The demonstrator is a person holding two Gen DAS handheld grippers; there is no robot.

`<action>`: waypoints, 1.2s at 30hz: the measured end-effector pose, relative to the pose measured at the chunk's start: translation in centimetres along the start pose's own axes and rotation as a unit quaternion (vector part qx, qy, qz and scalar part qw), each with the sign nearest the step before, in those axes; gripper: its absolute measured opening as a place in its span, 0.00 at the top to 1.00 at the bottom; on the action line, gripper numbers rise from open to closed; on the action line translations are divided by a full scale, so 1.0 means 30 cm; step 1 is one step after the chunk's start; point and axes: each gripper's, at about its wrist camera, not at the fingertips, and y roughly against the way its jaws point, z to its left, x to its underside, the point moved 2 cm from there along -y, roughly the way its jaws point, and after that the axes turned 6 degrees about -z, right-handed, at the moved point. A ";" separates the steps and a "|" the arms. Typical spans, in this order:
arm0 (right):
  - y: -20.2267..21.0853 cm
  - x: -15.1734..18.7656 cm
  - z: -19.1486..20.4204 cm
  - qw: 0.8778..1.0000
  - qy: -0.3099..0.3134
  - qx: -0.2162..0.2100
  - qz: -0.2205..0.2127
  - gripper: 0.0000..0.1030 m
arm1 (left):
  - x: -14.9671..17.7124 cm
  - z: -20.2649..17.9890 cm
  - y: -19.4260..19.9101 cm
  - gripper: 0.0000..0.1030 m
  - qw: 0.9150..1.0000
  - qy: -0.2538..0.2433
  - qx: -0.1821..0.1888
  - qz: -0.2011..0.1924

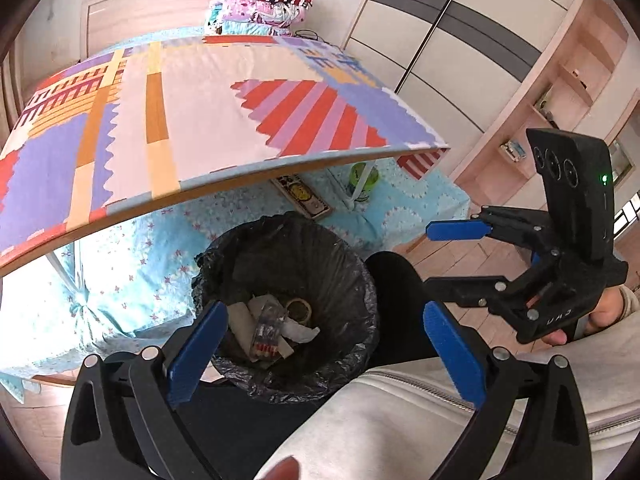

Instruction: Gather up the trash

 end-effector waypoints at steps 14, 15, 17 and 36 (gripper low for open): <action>0.024 0.008 0.025 1.000 0.005 -0.011 0.003 0.23 | 0.000 -0.018 0.007 0.08 1.000 0.001 0.010 0.000; 0.025 0.009 0.025 1.000 0.004 -0.012 0.003 0.23 | 0.001 -0.019 0.008 0.08 1.000 0.002 0.010 -0.001; 0.025 0.009 0.025 1.000 0.004 -0.011 0.003 0.23 | 0.000 -0.020 0.008 0.08 1.000 0.000 0.009 -0.001; 0.026 0.010 0.034 1.000 0.006 -0.016 0.001 0.23 | 0.001 -0.034 0.015 0.08 1.000 -0.010 0.000 -0.007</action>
